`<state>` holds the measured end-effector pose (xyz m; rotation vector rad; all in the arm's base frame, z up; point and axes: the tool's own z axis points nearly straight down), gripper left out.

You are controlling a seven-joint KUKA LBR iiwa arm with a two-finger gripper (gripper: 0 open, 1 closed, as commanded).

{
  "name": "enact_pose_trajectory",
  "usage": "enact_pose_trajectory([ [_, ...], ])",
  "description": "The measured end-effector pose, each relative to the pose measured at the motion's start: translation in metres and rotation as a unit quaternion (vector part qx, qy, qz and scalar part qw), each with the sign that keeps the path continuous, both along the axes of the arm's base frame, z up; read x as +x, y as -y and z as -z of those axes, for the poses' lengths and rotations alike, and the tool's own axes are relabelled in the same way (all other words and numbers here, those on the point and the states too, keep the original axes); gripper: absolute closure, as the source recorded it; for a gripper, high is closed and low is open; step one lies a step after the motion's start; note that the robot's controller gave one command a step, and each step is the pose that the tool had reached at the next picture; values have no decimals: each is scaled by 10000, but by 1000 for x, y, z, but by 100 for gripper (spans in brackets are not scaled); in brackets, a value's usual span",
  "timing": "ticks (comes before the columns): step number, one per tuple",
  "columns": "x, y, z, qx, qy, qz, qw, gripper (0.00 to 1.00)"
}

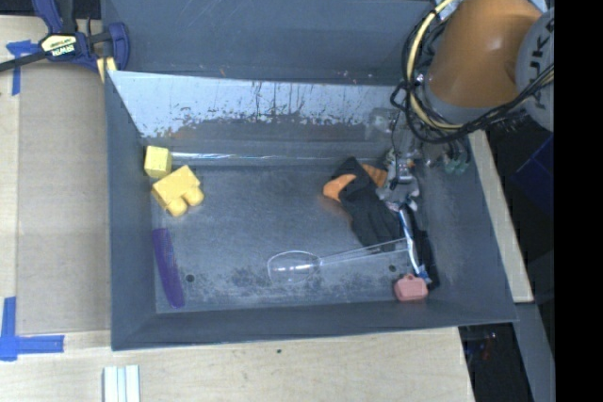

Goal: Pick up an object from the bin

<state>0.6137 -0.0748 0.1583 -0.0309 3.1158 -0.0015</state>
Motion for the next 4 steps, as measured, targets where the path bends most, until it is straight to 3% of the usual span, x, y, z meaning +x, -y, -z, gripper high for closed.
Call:
enact_pose_trajectory([
  [1, -91, -46, 30, -5, -80, -963, 9953, 0],
  [2, -30, 20, 73, -102, 28, -2864, 9580, 0],
  [3, -114, -84, 87, 12, -77, -585, 9983, 100],
  [4, -114, -84, 87, 12, -77, -587, 9982, 100],
])
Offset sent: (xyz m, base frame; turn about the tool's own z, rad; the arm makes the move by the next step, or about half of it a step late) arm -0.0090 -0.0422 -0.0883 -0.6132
